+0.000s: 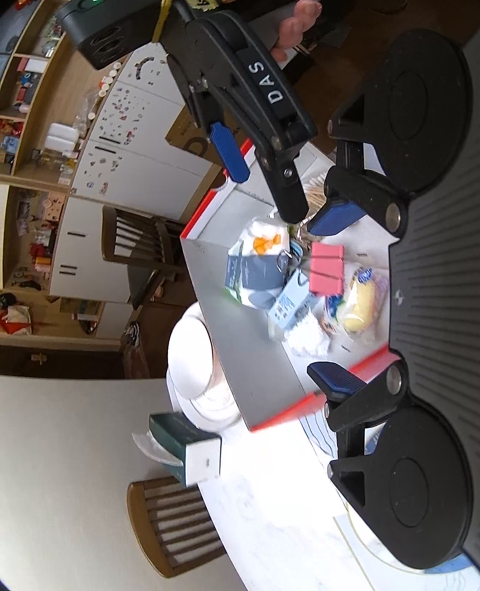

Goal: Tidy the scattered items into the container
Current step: 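Withdraw both tools from the box toward the plush keychain and sticky notes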

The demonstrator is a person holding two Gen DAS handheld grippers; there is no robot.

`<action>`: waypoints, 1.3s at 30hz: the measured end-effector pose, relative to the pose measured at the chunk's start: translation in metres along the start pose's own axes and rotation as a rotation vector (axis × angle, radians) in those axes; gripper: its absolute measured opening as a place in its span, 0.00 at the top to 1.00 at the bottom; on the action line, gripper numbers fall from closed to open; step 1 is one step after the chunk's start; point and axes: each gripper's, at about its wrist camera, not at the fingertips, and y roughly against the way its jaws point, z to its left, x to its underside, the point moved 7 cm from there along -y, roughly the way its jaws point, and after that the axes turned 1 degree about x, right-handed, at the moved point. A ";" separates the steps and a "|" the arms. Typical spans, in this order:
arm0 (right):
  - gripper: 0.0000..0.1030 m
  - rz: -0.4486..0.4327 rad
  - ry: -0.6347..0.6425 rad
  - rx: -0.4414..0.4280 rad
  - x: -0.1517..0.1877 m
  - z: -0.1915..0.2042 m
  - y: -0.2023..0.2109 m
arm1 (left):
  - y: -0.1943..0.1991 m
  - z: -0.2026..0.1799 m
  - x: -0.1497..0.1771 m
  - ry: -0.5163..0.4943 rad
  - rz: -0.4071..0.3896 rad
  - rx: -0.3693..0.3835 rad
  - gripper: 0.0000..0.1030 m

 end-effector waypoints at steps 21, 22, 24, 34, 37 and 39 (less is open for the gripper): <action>0.06 -0.007 0.058 -0.051 -0.013 0.137 -0.026 | 0.082 0.118 0.071 0.124 -0.019 -0.124 0.02; 0.06 -0.007 0.062 -0.056 -0.014 0.146 -0.029 | 0.086 0.125 0.075 0.128 -0.017 -0.131 0.02; 0.06 -0.007 0.071 -0.066 -0.016 0.163 -0.034 | 0.094 0.139 0.084 0.138 -0.014 -0.141 0.02; 0.06 0.026 0.100 -0.070 -0.029 0.235 -0.068 | 0.124 0.208 0.125 0.170 -0.005 -0.212 0.02; 0.06 0.037 0.108 -0.068 -0.034 0.255 -0.081 | 0.129 0.228 0.135 0.183 -0.004 -0.247 0.02; 0.06 0.040 0.114 -0.066 -0.038 0.267 -0.090 | 0.132 0.242 0.143 0.191 0.005 -0.282 0.02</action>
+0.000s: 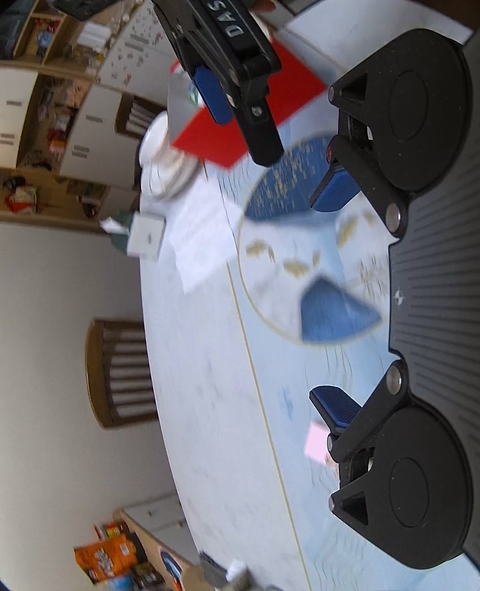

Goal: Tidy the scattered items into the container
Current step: 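Withdraw both tools from the box toward the plush keychain and sticky notes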

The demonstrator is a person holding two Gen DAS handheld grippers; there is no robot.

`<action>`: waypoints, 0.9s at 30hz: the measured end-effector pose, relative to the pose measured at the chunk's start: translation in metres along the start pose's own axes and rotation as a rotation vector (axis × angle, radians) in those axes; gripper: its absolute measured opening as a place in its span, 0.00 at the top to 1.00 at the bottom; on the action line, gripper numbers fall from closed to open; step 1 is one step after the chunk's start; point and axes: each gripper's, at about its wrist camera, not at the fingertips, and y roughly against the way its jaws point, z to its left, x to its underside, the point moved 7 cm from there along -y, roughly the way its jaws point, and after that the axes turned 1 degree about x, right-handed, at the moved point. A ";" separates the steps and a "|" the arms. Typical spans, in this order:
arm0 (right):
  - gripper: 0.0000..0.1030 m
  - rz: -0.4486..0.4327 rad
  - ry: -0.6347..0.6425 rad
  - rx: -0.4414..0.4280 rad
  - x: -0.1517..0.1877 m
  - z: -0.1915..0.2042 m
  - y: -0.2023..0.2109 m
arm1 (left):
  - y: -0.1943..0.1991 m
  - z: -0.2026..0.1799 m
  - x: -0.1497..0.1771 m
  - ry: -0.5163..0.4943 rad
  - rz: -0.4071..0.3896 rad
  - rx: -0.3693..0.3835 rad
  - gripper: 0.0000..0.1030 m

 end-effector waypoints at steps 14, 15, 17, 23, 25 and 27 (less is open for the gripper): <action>0.06 0.050 0.002 -0.014 -0.040 0.062 -0.068 | -0.027 0.086 0.029 0.108 0.041 -0.152 0.02; 0.06 0.052 -0.004 -0.014 -0.043 0.065 -0.073 | -0.030 0.092 0.031 0.118 0.044 -0.166 0.02; 0.06 0.056 -0.017 -0.014 -0.049 0.071 -0.083 | -0.036 0.101 0.033 0.131 0.049 -0.191 0.02; 0.07 0.082 -0.002 -0.026 -0.057 0.087 -0.106 | -0.049 0.117 0.040 0.160 0.053 -0.218 0.03; 0.07 0.097 0.010 -0.027 -0.058 0.092 -0.114 | -0.052 0.119 0.041 0.170 0.051 -0.211 0.03; 0.07 0.109 0.021 -0.029 -0.060 0.096 -0.120 | -0.054 0.120 0.042 0.168 0.049 -0.218 0.07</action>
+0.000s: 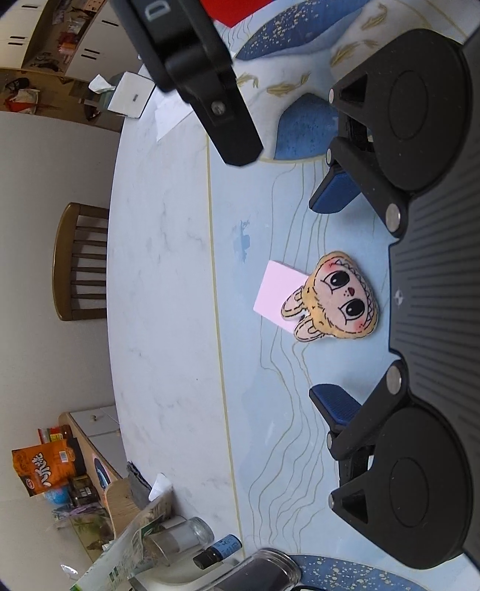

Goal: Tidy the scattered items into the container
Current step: 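Grasp the plush bunny keychain with the left tool while the right tool grasps the pink sticky-note pad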

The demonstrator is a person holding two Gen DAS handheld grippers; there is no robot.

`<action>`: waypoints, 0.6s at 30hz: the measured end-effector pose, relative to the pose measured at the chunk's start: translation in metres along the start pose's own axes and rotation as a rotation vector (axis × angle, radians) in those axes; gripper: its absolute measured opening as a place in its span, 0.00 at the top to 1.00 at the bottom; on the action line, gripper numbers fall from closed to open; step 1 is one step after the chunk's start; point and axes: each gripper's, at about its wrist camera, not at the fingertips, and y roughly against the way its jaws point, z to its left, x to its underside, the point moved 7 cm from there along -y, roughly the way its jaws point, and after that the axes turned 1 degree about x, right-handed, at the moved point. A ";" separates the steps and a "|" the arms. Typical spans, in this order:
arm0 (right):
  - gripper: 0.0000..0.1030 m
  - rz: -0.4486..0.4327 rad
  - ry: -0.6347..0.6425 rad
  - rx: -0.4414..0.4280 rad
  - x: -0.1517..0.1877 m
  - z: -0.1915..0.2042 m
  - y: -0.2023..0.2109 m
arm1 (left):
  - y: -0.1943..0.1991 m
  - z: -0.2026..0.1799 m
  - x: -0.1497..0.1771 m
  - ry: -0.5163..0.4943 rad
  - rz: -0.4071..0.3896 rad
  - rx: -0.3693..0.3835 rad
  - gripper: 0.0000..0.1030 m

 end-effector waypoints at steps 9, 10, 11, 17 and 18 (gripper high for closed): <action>0.07 0.046 0.034 0.000 -0.007 0.017 -0.028 | -0.012 0.002 0.005 0.004 0.028 0.008 0.40; 0.07 0.049 0.038 -0.002 -0.008 0.019 -0.030 | -0.013 0.003 0.006 0.005 0.032 0.011 0.43; 0.07 0.052 0.042 -0.004 -0.009 0.021 -0.032 | -0.014 0.004 0.007 0.004 0.037 0.012 0.48; 0.08 0.067 0.066 -0.017 -0.012 0.029 -0.044 | -0.010 0.012 0.009 0.003 0.028 0.009 0.53; 0.09 0.070 0.073 -0.021 -0.012 0.031 -0.045 | -0.009 0.015 0.010 0.004 0.026 0.007 0.53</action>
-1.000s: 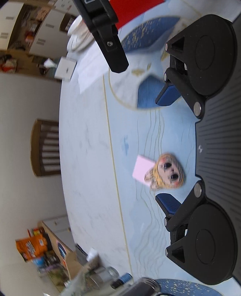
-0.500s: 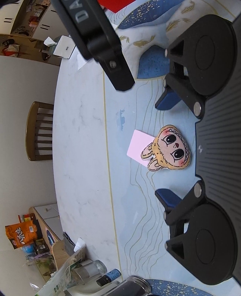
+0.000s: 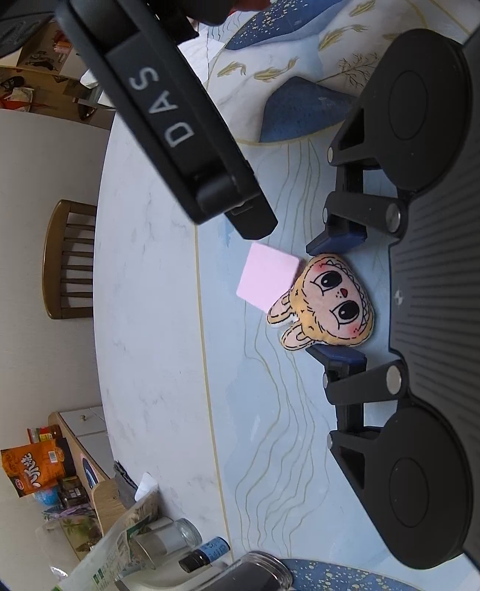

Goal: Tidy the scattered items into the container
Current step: 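Grasp the plush bunny keychain with the left tool while the right tool grasps the pink sticky-note pad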

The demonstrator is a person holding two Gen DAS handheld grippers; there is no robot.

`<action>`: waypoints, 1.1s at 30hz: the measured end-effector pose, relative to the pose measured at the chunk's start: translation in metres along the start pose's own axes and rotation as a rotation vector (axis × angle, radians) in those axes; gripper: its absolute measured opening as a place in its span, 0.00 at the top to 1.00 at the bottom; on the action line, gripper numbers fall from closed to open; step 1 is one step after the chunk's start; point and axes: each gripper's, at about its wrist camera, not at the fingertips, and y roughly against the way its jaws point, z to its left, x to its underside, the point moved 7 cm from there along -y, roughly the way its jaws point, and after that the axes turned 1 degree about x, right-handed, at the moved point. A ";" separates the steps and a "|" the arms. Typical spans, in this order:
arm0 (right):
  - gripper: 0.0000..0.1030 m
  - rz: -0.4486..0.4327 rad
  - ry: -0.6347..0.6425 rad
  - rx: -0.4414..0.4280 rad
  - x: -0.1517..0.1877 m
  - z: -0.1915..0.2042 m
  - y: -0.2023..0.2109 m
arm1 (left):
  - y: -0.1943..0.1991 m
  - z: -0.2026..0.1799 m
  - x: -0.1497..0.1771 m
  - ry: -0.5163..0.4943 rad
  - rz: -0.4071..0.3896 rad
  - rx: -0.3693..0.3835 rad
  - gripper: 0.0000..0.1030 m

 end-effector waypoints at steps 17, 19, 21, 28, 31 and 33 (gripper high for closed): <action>0.21 0.047 0.148 0.006 -0.007 0.035 -0.036 | 0.011 0.038 0.011 0.053 -0.018 -0.040 0.53; 0.22 0.051 0.168 0.008 -0.007 0.039 -0.040 | 0.012 0.039 0.012 0.057 -0.018 -0.041 0.53; 0.26 0.054 0.189 0.012 -0.007 0.042 -0.042 | 0.012 0.040 0.012 0.061 -0.018 -0.039 0.53; 0.34 0.042 0.251 0.056 -0.012 0.051 -0.048 | 0.013 0.040 0.012 0.069 -0.017 -0.039 0.53; 0.49 0.038 0.259 0.056 -0.013 0.053 -0.046 | 0.013 0.040 0.012 0.066 -0.015 -0.042 0.53; 0.55 0.040 0.258 0.062 -0.014 0.053 -0.045 | 0.013 0.040 0.012 0.067 -0.015 -0.041 0.53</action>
